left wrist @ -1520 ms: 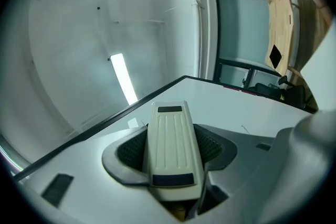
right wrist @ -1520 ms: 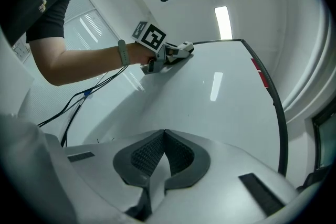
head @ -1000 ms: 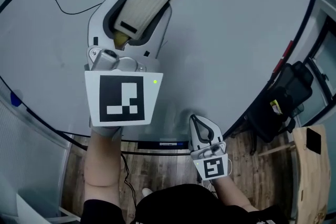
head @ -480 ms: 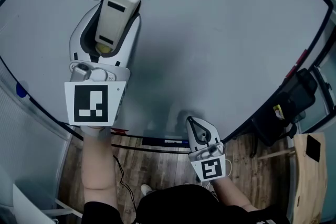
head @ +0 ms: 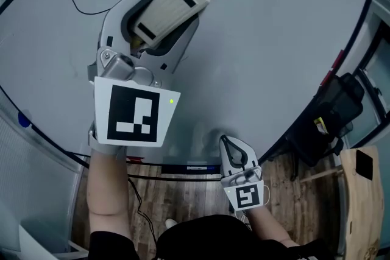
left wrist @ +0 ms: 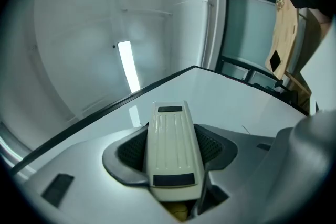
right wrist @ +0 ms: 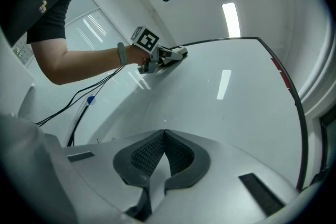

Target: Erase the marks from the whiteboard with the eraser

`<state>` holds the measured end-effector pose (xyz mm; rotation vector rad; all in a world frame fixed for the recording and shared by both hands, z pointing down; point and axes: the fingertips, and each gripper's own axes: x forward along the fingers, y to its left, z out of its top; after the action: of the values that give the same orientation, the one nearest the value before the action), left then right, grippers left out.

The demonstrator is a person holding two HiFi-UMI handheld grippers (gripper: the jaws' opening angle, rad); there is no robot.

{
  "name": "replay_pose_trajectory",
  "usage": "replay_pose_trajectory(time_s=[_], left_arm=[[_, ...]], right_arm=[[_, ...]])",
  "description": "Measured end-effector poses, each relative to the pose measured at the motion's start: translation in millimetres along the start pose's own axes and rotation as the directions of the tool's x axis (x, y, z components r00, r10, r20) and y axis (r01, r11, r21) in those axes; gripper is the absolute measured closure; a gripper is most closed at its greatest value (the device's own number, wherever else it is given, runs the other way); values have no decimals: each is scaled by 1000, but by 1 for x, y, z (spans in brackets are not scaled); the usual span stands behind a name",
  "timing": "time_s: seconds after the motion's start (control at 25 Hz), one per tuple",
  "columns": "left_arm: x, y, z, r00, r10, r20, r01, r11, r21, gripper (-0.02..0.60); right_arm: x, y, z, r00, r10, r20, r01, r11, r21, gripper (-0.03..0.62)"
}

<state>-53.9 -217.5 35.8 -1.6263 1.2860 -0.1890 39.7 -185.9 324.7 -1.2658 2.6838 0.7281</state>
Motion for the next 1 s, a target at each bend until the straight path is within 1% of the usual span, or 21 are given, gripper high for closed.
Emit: replay_pose_trajectory(time_s=[0.08, 0.16, 0.28, 0.36, 0.56, 0.72, 0.92, 1.0], left_arm=[[12, -10, 12, 999, -43, -1, 43, 998, 44, 316], [25, -25, 25, 996, -89, 13, 87, 991, 99, 316], [40, -49, 41, 987, -159, 14, 154, 971, 182, 316], [46, -57, 47, 982, -190, 7, 184, 959, 216, 316], [45, -62, 52, 972, -234, 9, 224, 939, 262, 314], [35, -60, 39, 965, -262, 5, 249, 923, 293, 314], [15, -30, 22, 962, -273, -8, 263, 919, 295, 313], [4, -19, 9, 963, -268, -8, 260, 923, 284, 313]], right_arm=[[-2, -7, -1, 1000, -16, -2, 16, 1000, -4, 566], [-4, -13, -1, 1000, -31, -2, 31, 999, -7, 566], [-6, -19, -1, 999, -46, 0, 46, 999, -10, 566], [-5, -19, 0, 999, -49, 3, 49, 999, -8, 566], [-1, -14, 2, 999, -46, 3, 46, 999, 7, 566], [9, 2, 2, 999, -32, 13, 31, 999, 21, 566], [24, 24, 13, 1000, -11, 17, 10, 999, 30, 566], [31, 36, 12, 1000, -3, 21, 3, 999, 34, 566]])
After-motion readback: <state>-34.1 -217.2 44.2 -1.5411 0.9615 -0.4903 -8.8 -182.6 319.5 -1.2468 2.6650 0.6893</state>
